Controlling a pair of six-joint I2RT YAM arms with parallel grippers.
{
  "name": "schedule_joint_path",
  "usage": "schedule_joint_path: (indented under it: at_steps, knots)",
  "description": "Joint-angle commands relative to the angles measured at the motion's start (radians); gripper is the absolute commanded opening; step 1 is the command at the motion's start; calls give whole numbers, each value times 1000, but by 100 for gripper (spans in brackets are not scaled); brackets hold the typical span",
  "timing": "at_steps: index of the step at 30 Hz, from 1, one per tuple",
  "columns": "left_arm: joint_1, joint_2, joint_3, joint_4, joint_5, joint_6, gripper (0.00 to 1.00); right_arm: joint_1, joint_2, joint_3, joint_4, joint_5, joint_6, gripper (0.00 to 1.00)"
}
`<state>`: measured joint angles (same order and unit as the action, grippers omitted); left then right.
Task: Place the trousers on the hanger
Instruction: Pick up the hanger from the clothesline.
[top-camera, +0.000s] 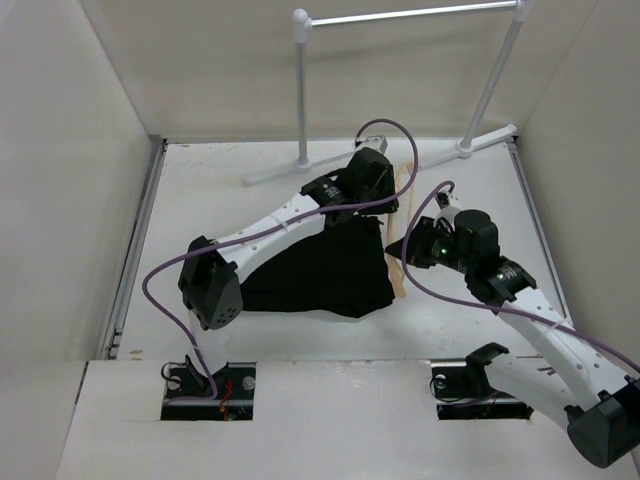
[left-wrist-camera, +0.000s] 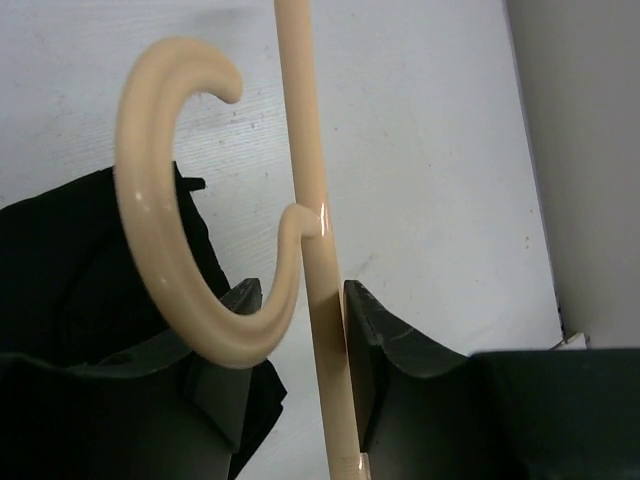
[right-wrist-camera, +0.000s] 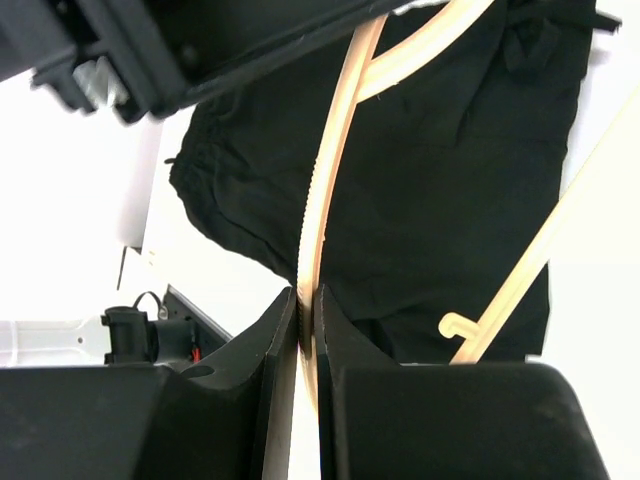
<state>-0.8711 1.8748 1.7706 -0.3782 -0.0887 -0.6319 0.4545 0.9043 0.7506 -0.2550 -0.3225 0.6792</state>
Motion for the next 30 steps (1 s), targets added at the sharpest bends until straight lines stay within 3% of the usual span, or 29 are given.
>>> schedule_joint_path:
  at_steps: [1, 8, 13, 15, 20, 22, 24, 28, 30]
  knots:
    - [-4, 4, -31, 77, 24, -38, 39, 13, -41, -17, 39, 3, 17, 9]
    - [-10, 9, -97, 166, 107, -135, 40, 14, -54, -40, 22, -3, 19, 9]
    - [-21, 3, -132, 205, 107, -164, 14, 13, -65, -53, 5, -6, 17, 9]
    - [-27, -11, -146, 208, 81, -170, 8, 3, -71, -56, -16, -1, 14, 11]
    - [-51, -80, -281, 303, -15, -259, 2, 2, -132, -33, -107, 59, 19, 40]
    - [-71, -114, -367, 389, -69, -314, 2, -7, -163, -20, -145, 91, 19, 46]
    - [-100, -132, -430, 464, -129, -350, 1, -44, -170, -14, -190, 108, 22, 44]
    - [-153, -144, -522, 593, -238, -374, 1, -125, -121, -48, -188, 108, 81, 20]
    - [-164, -147, -578, 648, -278, -402, 1, -133, -72, -72, -132, 103, 114, 14]
